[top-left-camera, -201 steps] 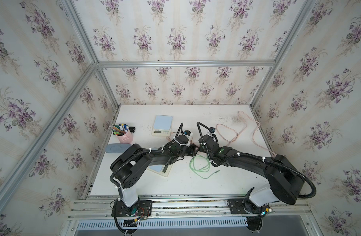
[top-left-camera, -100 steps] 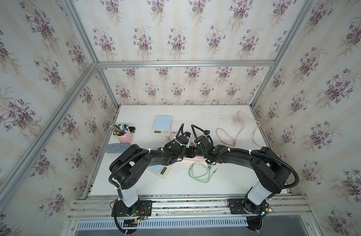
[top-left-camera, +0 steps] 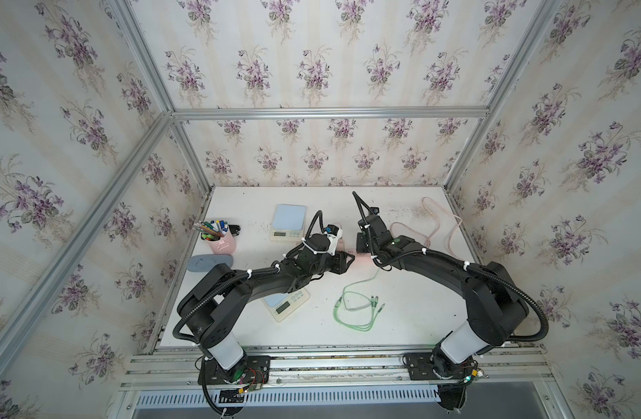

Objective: Charge the electronic scale
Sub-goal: Insert the charging cable into the plug.

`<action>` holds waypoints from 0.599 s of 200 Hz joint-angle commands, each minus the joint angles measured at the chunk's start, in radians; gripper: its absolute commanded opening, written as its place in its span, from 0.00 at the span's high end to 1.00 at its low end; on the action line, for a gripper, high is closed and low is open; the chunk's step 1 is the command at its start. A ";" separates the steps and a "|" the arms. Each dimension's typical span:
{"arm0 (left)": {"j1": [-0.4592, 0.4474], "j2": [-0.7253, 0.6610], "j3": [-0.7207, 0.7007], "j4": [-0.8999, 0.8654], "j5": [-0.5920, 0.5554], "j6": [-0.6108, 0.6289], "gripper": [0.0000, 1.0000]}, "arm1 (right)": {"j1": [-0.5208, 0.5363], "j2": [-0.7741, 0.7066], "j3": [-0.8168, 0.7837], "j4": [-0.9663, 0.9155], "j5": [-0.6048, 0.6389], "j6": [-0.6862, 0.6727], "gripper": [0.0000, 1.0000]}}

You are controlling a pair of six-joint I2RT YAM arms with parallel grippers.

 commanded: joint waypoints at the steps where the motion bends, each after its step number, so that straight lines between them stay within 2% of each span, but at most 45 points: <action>1: 0.010 -0.005 0.002 -0.026 -0.006 0.056 0.50 | -0.011 -0.008 -0.010 0.214 0.013 -0.116 1.00; 21: 0.034 0.015 0.002 -0.023 0.011 0.031 0.50 | -0.029 -0.007 -0.047 0.339 -0.052 -0.212 1.00; 45: 0.068 0.054 -0.010 0.024 0.043 -0.017 0.50 | -0.042 -0.044 -0.145 0.453 -0.137 -0.257 1.00; 79: 0.096 0.097 -0.040 0.105 0.069 -0.074 0.52 | -0.041 -0.143 -0.330 0.578 -0.201 -0.216 1.00; 120: 0.105 0.098 -0.069 0.135 0.054 -0.090 0.52 | -0.041 -0.244 -0.402 0.546 -0.204 -0.189 1.00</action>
